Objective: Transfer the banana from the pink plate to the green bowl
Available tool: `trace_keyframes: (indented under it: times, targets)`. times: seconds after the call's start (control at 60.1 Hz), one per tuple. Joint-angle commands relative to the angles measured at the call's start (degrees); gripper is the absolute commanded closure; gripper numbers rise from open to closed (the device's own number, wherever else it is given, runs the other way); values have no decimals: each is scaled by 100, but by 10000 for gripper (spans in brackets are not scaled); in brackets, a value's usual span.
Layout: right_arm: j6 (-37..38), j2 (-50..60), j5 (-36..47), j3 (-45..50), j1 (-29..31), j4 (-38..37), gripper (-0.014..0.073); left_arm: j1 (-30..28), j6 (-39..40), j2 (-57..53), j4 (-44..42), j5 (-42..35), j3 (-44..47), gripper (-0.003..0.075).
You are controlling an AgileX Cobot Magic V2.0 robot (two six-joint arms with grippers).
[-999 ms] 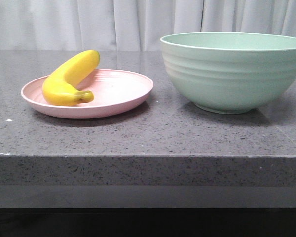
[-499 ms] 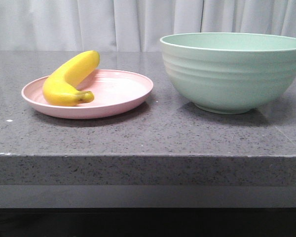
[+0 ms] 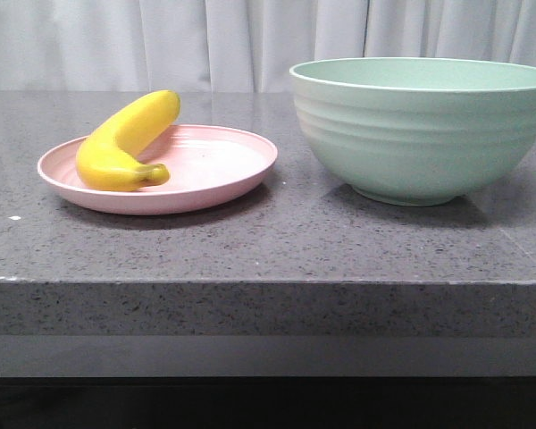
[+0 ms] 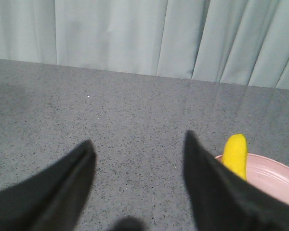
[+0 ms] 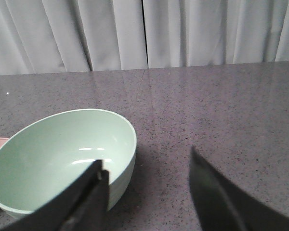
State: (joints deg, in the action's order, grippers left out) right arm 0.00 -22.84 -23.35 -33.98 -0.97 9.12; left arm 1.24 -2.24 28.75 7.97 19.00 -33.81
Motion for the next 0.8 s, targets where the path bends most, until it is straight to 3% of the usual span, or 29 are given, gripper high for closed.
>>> trace_keyframes:
  times: [0.0,0.183,0.35,0.566,0.782]
  targets:
    - [-31,-76,393,-196,43,-39,1,-2,8,62,30,-381,-212,10]
    - [-31,-76,336,-196,43,-34,-4,68,-17,370,417,56,-334,92]
    - [-31,-76,321,-196,43,-34,-4,752,-496,1486,810,1085,-968,133]
    - [-31,-76,310,-196,43,-34,-4,2109,-314,3241,824,1149,-1760,154]
    - [-31,-76,297,-196,43,-34,-4,2458,-84,4694,834,1275,-2597,154]
